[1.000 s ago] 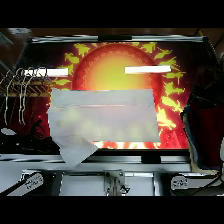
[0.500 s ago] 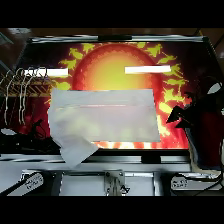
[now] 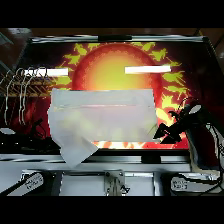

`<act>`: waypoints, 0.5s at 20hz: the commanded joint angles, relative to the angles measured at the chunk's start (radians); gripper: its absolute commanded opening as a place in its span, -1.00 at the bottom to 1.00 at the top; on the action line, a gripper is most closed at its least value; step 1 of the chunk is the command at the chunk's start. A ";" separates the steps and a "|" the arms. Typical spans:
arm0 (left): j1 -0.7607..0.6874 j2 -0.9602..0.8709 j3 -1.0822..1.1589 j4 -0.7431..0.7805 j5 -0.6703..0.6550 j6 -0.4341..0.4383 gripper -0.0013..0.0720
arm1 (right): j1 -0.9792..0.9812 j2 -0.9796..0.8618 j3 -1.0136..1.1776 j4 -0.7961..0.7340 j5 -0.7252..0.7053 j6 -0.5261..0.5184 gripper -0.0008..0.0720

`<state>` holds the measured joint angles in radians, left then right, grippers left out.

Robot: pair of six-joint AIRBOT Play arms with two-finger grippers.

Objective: Fold the shirts.

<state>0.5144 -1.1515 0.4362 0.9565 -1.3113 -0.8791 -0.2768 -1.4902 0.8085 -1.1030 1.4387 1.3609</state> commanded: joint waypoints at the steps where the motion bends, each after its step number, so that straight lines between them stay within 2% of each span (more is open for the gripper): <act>1: 0.003 0.001 0.001 0.000 -0.008 0.005 -0.89 | 0.015 0.000 -0.026 -0.005 -0.088 0.015 0.36; 2: 0.003 0.001 0.001 0.000 -0.008 0.005 -0.89 | 0.015 0.000 -0.026 -0.005 -0.102 0.035 0.09; 4: 0.003 0.001 0.001 0.000 -0.007 0.005 -0.89 | 0.015 0.000 -0.026 -0.001 -0.127 0.053 -0.15; 7: 0.003 0.001 0.020 0.000 -0.010 0.005 -0.89 | 0.015 0.001 -0.025 0.005 -0.104 0.055 -0.74; 8: 0.003 0.001 0.040 0.000 -0.018 0.008 -0.89 | 0.015 0.001 -0.024 0.006 -0.090 0.049 -0.83; 10: 0.003 0.000 0.098 -0.001 -0.049 0.013 -0.89 | 0.015 0.016 -0.023 0.006 -0.078 0.040 -0.83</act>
<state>0.5163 -1.1515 0.4839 0.9565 -1.3323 -0.8711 -0.2623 -1.4853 0.7849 -1.0946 1.3483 1.4048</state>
